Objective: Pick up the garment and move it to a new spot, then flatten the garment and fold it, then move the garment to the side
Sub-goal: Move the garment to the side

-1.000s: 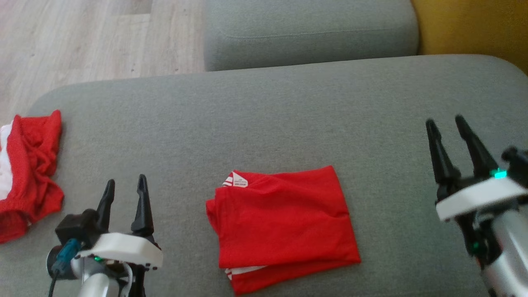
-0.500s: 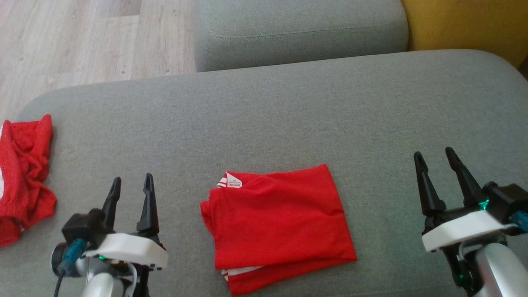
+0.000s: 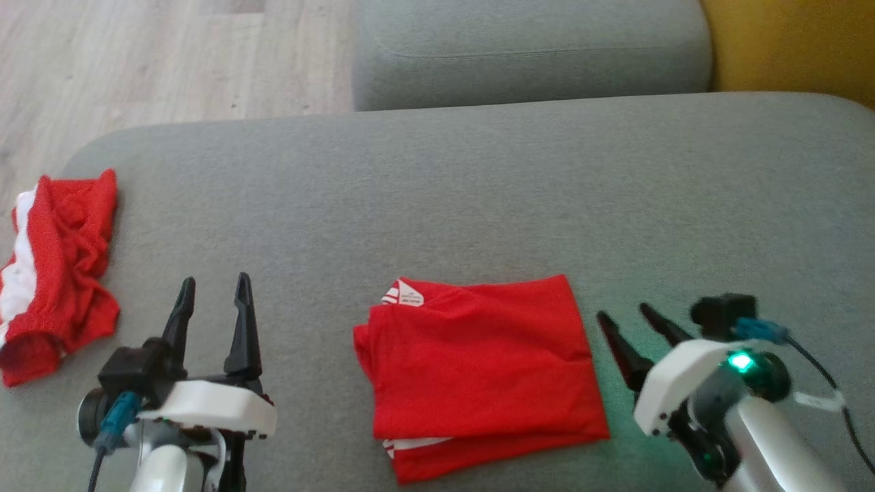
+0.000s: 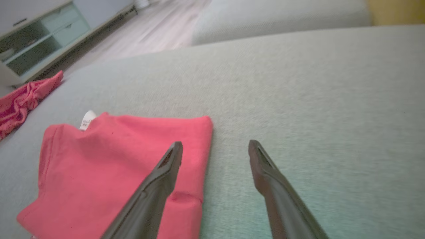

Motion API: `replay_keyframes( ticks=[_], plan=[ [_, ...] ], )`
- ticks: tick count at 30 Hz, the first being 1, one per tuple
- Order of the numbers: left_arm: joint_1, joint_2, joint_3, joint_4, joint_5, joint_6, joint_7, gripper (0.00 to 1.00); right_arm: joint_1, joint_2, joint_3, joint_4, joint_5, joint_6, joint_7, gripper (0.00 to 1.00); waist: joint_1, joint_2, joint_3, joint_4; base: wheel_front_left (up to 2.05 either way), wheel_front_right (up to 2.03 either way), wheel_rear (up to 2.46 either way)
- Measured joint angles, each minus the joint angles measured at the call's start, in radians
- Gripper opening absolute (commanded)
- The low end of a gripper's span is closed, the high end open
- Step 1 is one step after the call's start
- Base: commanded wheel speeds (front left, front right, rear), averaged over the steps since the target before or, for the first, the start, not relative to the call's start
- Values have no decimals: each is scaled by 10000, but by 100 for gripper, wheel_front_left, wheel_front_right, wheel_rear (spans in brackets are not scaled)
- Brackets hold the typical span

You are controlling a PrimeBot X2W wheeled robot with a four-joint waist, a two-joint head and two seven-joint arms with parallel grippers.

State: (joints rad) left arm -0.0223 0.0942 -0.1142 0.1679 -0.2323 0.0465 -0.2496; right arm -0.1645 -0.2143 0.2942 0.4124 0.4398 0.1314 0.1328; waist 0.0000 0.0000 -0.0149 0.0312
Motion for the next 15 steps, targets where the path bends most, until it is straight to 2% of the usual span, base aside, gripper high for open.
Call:
replay_keyframes(
  ticks=[10, 15],
  plan=[
    [1, -184, 73, -21, 203, -263, 0, 100, -1346, 192, 577, 2792, 792, 0, 1526, 100, 0, 0, 84, 720, 0, 0, 0],
    [-8, -320, 150, 27, 284, -380, 0, 100, -1966, 345, 698, 3666, 1613, 0, 2560, 100, 0, 0, 201, 1088, 0, 0, 0]
  ],
)
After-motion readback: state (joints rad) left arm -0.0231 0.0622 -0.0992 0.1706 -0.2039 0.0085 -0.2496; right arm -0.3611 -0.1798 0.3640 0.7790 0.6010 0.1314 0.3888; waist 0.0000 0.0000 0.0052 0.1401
